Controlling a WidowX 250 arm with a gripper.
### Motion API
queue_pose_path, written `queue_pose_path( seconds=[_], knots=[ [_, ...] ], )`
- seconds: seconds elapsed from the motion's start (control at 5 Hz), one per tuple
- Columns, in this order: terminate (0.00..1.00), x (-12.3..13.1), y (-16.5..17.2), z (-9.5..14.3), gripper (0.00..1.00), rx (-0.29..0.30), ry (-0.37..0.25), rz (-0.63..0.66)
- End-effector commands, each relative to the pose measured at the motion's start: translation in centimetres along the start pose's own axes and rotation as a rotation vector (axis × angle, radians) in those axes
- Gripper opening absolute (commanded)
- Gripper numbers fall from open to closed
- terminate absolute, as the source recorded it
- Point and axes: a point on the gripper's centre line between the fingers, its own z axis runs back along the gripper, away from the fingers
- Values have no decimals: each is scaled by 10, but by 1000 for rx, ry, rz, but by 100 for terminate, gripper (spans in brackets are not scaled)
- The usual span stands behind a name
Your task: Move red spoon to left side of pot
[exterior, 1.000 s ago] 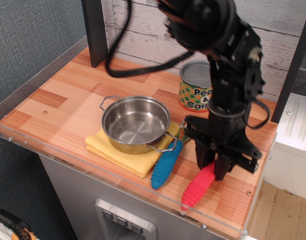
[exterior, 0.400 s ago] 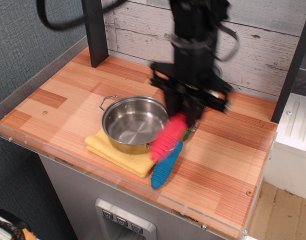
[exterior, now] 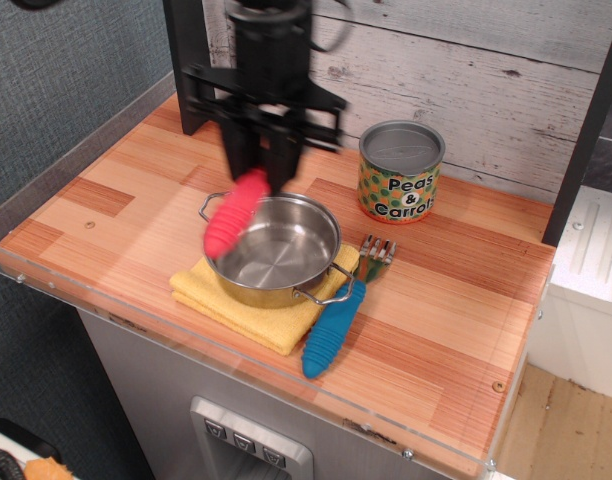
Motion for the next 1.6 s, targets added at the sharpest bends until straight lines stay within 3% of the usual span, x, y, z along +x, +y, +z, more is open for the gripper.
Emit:
queue_pose_path(
  seconds=[0.0, 0.2, 0.4, 0.8, 1.0, 1.4],
  knots=[
    [0, 0, 59, 4, 0, 107, -38, 16],
    [0, 8, 81, -7, 0, 103, -38, 14],
    [0, 15, 98, -18, 0, 139, -78, 4],
    [0, 30, 109, -53, 0, 109, -49, -39],
    [0, 30, 112, -66, 0, 90, -70, -63],
    [0, 19, 110, -76, 0, 98, -50, -86]
  ],
)
